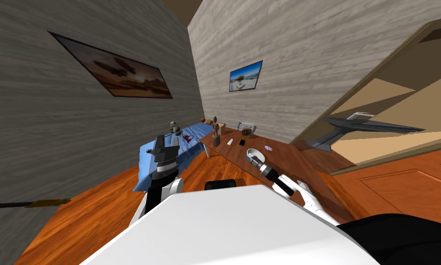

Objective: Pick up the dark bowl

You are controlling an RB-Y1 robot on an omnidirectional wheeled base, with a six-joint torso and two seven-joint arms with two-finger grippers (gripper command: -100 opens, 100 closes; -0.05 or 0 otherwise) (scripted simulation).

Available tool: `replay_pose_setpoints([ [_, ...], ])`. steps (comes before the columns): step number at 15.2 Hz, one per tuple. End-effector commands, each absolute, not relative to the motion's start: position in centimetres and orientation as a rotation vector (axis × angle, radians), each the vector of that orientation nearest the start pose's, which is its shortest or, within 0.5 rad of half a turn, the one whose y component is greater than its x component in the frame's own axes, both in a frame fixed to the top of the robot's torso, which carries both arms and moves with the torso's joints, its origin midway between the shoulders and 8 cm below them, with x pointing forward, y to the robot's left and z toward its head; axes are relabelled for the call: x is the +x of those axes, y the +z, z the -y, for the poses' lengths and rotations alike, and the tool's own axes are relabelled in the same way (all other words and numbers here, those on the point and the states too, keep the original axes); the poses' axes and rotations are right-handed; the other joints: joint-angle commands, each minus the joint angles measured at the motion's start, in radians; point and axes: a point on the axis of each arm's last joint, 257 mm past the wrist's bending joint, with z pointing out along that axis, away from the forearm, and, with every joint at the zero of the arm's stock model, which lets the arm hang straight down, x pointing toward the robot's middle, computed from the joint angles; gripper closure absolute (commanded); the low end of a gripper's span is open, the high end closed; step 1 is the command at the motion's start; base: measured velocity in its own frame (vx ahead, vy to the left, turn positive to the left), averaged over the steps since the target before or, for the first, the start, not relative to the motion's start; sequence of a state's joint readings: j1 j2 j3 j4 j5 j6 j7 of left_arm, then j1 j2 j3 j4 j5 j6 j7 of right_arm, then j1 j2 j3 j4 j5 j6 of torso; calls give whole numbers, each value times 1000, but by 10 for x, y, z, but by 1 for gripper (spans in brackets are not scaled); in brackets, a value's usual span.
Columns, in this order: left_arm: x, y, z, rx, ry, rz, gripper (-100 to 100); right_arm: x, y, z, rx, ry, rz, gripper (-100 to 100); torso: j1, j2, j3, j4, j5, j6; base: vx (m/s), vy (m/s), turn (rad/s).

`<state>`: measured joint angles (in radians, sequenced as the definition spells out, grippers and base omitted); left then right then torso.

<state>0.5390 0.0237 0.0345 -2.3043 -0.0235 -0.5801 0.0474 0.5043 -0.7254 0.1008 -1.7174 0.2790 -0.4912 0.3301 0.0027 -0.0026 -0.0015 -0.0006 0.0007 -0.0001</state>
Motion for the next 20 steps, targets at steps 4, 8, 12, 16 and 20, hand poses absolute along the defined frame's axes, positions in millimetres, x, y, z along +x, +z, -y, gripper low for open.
replay_pose_setpoints([
  [4,321,38,-284,-579,-1303,-588,0,342,-321,356,-137,430,-1884,-100,0,-1,-1,0,0,0,52,46,137],
  [8,321,38,-284,-579,-1303,-588,0,322,-352,393,-254,301,-1996,-100,1,-1,-1,0,0,0,58,46,136],
  [12,321,38,-284,-579,-1303,-588,0,295,-383,439,-366,165,-2112,-100,0,0,0,0,0,0,42,35,88],
  [16,321,38,-284,-579,-1303,-588,0,279,-396,464,-420,98,-2170,-100,0,0,0,0,0,0,44,34,86],
  [20,321,38,-284,-579,-1303,-588,0,232,-422,526,-591,-72,-2312,-100,1,-1,0,0,0,0,62,49,135],
])
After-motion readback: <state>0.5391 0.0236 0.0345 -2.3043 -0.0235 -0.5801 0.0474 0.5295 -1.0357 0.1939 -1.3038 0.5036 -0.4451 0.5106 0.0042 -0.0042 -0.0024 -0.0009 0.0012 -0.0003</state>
